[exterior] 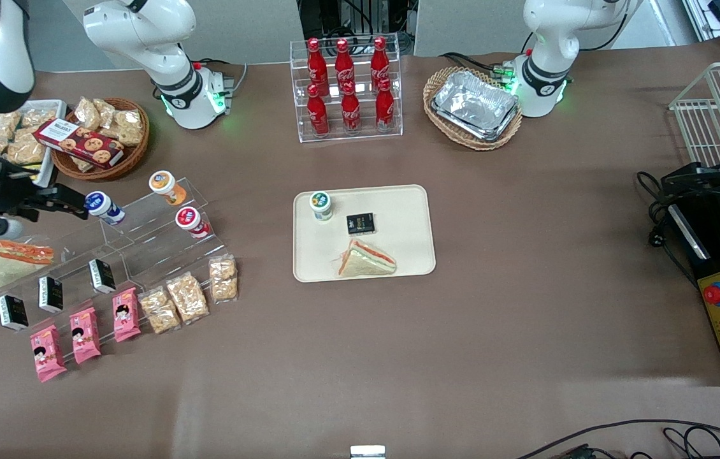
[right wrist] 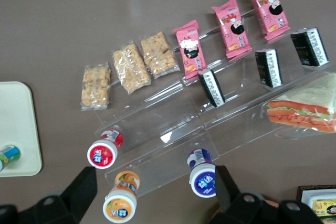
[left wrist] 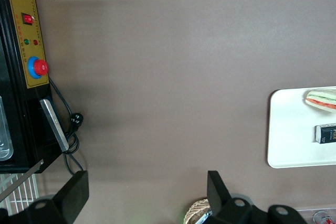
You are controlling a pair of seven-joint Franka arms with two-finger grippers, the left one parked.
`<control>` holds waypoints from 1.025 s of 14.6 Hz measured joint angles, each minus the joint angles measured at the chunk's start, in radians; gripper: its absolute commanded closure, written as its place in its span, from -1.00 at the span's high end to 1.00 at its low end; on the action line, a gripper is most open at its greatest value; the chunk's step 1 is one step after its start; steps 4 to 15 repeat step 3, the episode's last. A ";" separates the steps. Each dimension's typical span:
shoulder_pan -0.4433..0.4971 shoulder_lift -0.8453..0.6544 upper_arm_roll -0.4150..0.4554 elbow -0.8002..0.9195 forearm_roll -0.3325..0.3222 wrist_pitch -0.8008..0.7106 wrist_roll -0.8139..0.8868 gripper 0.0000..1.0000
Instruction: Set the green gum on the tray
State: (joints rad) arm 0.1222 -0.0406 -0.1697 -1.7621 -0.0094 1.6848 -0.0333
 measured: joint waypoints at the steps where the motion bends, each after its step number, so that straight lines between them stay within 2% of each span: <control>1: -0.005 0.001 0.000 0.008 0.000 -0.002 0.000 1.00; 15: -0.010 0.004 0.000 0.023 0.000 -0.012 0.000 1.00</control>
